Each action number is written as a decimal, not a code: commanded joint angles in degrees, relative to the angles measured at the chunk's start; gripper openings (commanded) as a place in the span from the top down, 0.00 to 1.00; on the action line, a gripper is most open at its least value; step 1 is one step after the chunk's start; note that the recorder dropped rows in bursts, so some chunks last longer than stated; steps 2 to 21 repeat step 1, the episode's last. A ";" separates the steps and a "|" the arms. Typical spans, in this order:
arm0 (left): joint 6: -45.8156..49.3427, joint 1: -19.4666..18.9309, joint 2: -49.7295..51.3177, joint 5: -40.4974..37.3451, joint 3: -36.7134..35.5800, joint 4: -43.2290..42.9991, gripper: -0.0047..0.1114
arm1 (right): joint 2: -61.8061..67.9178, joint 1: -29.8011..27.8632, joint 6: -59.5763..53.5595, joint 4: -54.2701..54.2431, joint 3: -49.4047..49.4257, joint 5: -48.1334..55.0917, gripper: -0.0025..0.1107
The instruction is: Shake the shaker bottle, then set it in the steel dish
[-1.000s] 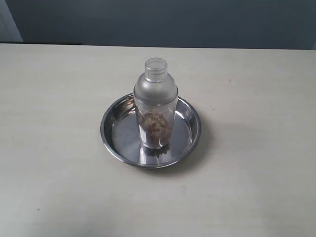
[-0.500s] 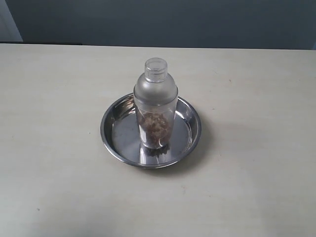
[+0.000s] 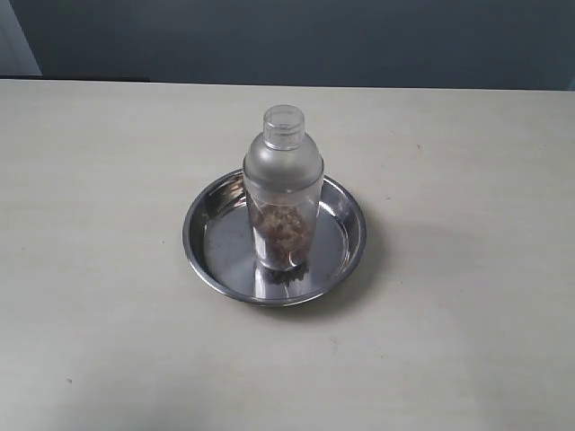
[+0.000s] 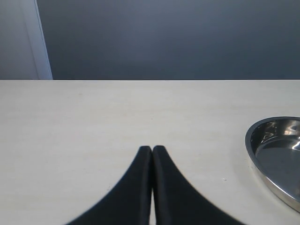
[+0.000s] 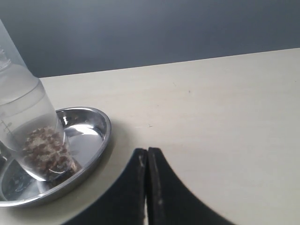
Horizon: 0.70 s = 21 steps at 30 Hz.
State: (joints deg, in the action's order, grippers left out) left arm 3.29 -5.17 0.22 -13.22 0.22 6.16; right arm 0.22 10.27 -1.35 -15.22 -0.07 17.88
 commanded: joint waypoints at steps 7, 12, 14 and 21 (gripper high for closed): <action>-0.12 0.18 -0.22 0.82 -0.22 0.12 0.96 | -0.22 0.01 -0.14 0.05 0.07 -0.42 0.98; -0.12 0.18 -0.22 0.82 -0.22 0.12 0.96 | -0.22 0.01 -0.14 0.05 0.07 -0.42 0.98; -0.12 0.18 -0.22 0.82 -0.22 0.12 0.96 | -0.22 0.01 -0.14 0.05 0.07 -0.42 0.98; -0.12 0.18 -0.22 0.82 -0.22 0.12 0.96 | -0.22 0.01 -0.14 0.05 0.07 -0.42 0.98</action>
